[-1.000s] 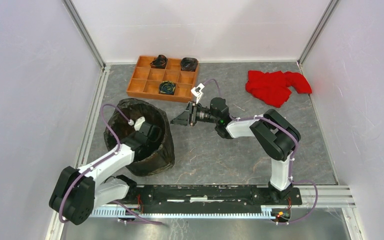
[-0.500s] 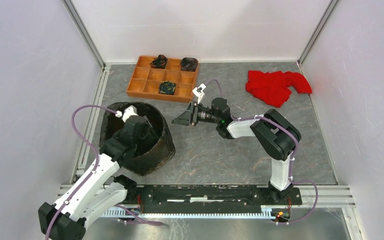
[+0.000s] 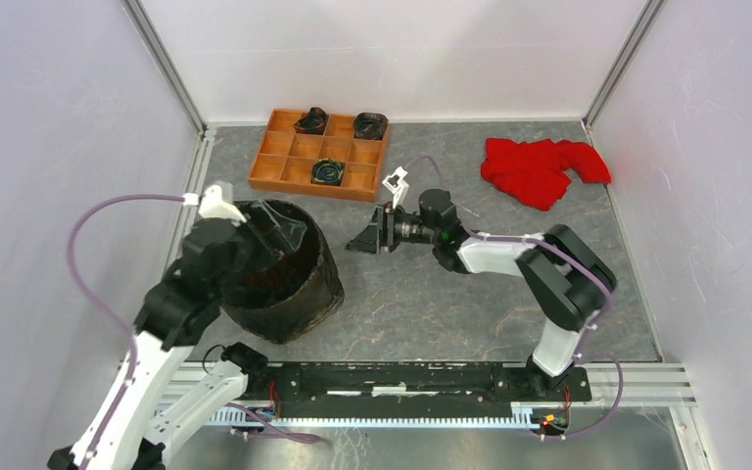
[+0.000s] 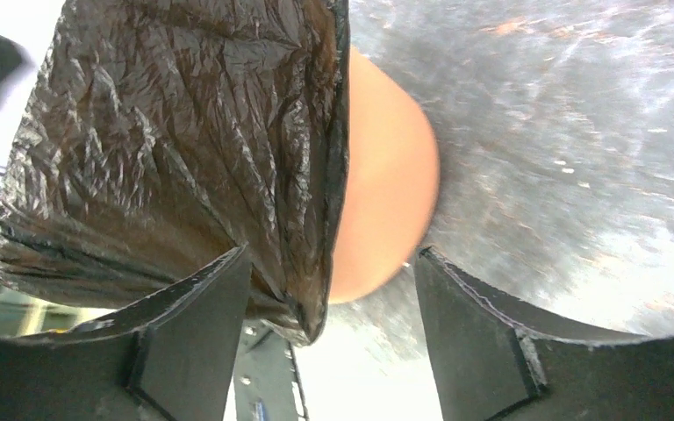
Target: Put the trash bags into the trash bin
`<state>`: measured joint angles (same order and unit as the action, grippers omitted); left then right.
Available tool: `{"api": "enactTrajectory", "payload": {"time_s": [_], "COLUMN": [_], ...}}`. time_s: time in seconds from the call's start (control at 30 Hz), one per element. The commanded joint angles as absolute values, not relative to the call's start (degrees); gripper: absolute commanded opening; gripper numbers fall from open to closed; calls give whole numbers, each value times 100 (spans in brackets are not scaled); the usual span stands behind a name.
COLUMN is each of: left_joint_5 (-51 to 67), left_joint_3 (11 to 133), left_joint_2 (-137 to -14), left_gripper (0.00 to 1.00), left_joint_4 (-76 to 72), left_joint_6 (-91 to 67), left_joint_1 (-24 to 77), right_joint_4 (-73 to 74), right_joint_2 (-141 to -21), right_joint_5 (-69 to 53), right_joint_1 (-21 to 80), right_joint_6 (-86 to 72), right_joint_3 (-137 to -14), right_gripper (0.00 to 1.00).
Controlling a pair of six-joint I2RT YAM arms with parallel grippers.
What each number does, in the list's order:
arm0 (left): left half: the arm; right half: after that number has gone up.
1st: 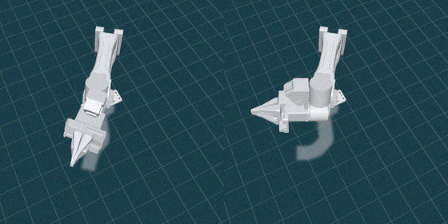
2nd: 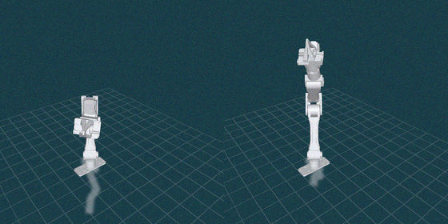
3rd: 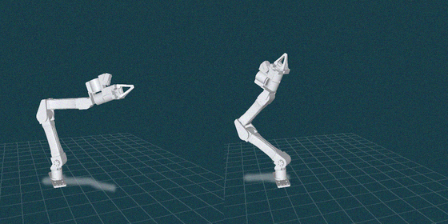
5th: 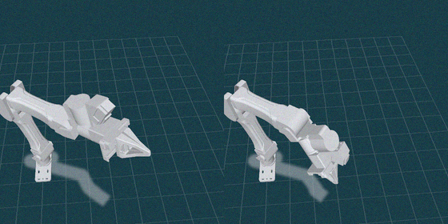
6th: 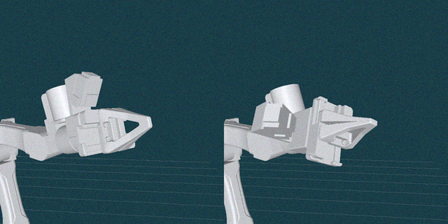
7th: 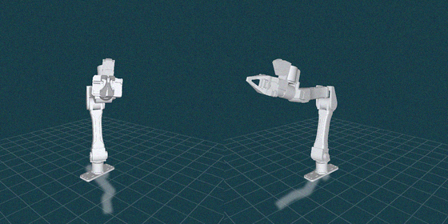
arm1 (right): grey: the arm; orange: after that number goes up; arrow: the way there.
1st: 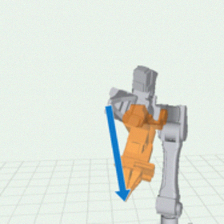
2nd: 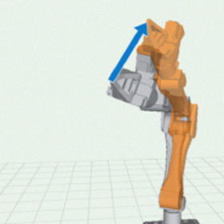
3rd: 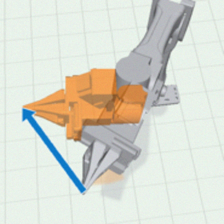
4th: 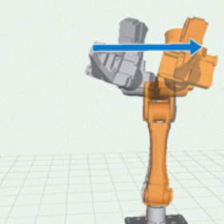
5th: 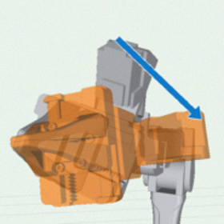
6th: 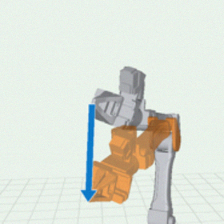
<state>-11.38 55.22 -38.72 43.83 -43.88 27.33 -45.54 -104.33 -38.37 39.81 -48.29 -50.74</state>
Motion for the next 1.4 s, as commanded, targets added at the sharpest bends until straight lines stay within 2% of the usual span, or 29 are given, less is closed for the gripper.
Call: {"api": "enactTrajectory", "payload": {"time_s": [0.0, 0.17, 0.3, 0.5, 0.67, 0.87, 1.13, 1.37], "left_joint_5": [-737, -443, -323, -257, -175, -204, -226, -319], "left_joint_3": [6712, 7570, 7781, 7983, 8179, 8303, 8823, 8762], "left_joint_2": [-3461, -3545, -3577, -3593, -3588, -3525, -3680, -3639], "left_gripper": [92, 100, 100, 100, 100, 100, 100, 100], "left_joint_4": [3736, 3028, 2541, 2294, 2315, 2387, 2626, 2740], "left_joint_6": [-3512, -2698, -2227, -2059, -2123, -2224, -2254, -2268], "left_joint_1": [2707, 2707, 2707, 2707, 2709, 2708, 2708, 2707], "right_joint_4": [-1724, 692, 2073, 3221, 3393, 3381, 3162, 2672], "right_joint_2": [-9034, -7487, -6352, -4961, -4256, -3957, -3851, -3513], "right_joint_5": [-3001, -1506, -491, -124, -38, 612, 700, 938], "right_joint_1": [3895, 3878, 3887, 3889, 3880, 3884, 3881, 3885], "right_joint_6": [-2708, -1123, -501, -115, -139, -90, -68, -215], "right_joint_3": [-5254, -5370, -5518, -6232, -7001, -7533, -7683, -7357], "right_gripper": [79, 91, 98, 98, 98, 98, 98, 98]}}
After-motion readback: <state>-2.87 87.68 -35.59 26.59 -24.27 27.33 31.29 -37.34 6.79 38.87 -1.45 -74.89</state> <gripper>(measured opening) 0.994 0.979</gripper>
